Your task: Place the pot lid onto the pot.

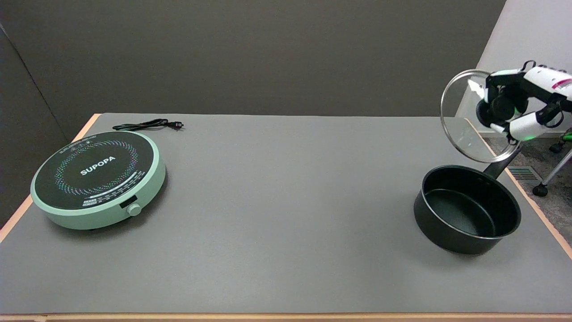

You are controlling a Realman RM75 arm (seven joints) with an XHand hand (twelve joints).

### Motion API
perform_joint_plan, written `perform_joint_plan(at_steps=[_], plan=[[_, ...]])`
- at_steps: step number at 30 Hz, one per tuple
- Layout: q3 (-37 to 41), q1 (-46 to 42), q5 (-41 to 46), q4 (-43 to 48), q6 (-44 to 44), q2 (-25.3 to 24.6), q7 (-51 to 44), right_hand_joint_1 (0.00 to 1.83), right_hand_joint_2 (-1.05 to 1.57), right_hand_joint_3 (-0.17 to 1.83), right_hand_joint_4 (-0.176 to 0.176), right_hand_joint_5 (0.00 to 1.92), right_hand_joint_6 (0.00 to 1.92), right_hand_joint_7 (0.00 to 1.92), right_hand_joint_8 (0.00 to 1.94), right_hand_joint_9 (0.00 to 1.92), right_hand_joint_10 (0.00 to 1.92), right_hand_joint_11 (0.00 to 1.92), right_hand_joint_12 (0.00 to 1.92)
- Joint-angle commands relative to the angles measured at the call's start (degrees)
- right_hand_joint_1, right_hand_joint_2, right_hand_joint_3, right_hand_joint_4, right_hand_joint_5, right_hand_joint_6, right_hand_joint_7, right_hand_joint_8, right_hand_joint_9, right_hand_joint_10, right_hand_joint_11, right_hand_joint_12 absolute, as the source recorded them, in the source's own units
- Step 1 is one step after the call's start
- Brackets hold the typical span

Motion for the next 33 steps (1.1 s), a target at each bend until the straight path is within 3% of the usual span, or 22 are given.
perform_joint_plan(at_steps=[1,13,27,33], plan=[[3.45,-5.39,17.90,-3.06,-11.36,-3.33,-6.37,1.37,0.69,1.03,0.176,0.52,1.73,0.90,1.54,0.83,1.92,0.65,1.57],[3.61,-7.63,20.36,-2.91,-12.41,-6.74,-21.51,1.37,0.69,1.03,0.176,0.53,1.72,0.90,1.54,0.83,1.92,0.65,1.56],[3.58,-9.61,20.48,-3.00,-10.97,-9.41,-24.41,1.37,0.68,1.03,0.176,0.54,1.72,0.90,1.54,0.83,1.92,0.65,1.54],[3.45,-9.31,24.30,-3.24,-11.61,-9.44,-26.55,1.37,0.68,1.04,0.176,0.55,1.72,0.90,1.54,0.83,1.92,0.65,1.54]])
